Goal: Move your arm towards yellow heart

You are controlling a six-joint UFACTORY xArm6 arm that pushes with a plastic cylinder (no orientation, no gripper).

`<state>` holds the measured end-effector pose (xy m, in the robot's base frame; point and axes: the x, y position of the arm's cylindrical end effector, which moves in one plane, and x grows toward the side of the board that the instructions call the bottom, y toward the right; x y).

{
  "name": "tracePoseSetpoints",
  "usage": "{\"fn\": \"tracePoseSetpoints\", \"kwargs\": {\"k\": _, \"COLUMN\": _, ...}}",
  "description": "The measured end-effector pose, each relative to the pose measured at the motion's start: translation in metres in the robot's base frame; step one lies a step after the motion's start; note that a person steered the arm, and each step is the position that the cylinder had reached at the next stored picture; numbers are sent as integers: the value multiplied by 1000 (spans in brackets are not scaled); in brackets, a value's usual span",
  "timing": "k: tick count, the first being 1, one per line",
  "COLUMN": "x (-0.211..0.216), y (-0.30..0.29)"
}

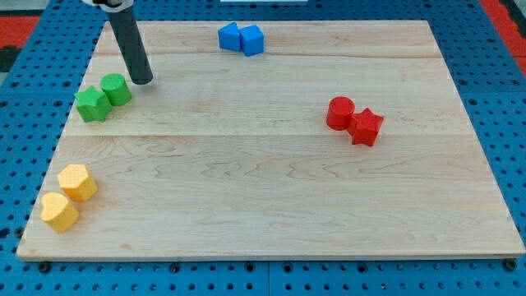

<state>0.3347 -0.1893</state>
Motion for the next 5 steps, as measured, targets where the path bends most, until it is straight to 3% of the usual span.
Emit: {"fn": "tracePoseSetpoints", "kwargs": {"k": 5, "x": 10, "y": 16}}
